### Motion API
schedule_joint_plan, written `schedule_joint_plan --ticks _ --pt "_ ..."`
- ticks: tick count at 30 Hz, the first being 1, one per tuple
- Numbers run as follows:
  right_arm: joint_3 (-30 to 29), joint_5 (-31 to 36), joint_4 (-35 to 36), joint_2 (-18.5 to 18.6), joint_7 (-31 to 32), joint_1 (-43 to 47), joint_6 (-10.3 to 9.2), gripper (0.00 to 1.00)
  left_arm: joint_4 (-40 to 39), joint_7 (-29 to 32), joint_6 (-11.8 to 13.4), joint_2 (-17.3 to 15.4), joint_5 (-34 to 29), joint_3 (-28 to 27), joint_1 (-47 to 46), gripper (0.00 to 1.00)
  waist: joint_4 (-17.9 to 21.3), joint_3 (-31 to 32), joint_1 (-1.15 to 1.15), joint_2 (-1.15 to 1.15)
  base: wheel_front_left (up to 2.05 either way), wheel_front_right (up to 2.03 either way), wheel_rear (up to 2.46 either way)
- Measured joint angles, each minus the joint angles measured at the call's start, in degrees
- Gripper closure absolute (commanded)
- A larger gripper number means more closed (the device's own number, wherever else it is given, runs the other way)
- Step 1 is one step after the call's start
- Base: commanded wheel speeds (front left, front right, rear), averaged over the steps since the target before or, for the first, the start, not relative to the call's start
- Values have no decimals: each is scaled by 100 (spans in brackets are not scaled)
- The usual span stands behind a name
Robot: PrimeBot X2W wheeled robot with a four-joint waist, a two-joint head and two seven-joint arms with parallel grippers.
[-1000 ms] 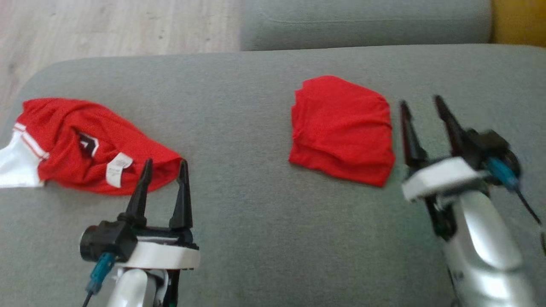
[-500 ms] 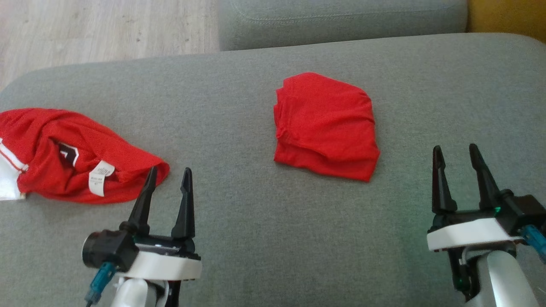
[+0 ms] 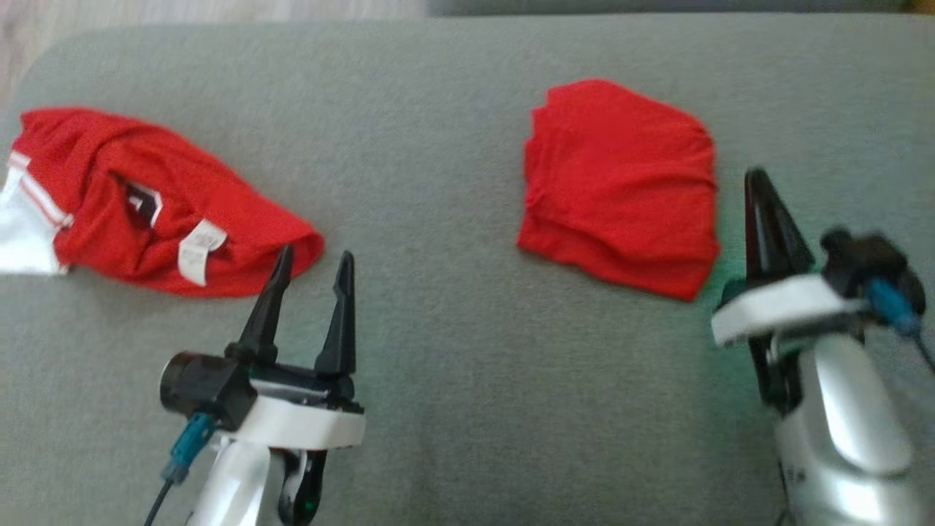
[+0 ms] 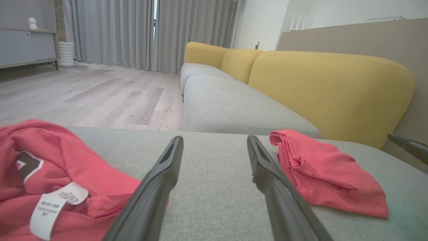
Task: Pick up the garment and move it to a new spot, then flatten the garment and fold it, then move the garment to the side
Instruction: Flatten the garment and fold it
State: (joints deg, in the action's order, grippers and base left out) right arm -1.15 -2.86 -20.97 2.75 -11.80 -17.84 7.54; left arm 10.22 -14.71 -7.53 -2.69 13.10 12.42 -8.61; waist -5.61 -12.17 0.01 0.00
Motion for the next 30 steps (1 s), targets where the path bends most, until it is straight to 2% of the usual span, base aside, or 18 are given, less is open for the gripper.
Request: schedule_joint_plan --ticks 7,11,13,16,21,30 --pt "-519 638 -1450 18 193 -1423 0 100 81 0 -4 5 126 342 -207 0 -526 -392 0 0 0 0 0" --pt "-839 1160 -2441 24 535 -1836 0 100 104 0 -4 5 222 424 -286 0 -798 -538 0 0 0 0 0" --pt "-1006 1279 -2746 23 522 -1903 0 100 118 0 -4 5 255 434 -339 0 -915 -575 0 0 0 0 0" --pt "-1017 1298 -2972 64 175 -2082 0 100 176 0 -4 5 256 436 -353 0 -1031 -567 0 0 0 0 0" --pt "-212 621 -3153 77 -198 -2492 0 100 200 0 -4 5 256 435 -351 0 -1088 -451 -2 0 0 0 0" --pt "1457 -312 -3930 92 -71 -2407 0 100 227 0 -4 5 307 435 -350 0 -1099 -368 -2 0 0 0 0"
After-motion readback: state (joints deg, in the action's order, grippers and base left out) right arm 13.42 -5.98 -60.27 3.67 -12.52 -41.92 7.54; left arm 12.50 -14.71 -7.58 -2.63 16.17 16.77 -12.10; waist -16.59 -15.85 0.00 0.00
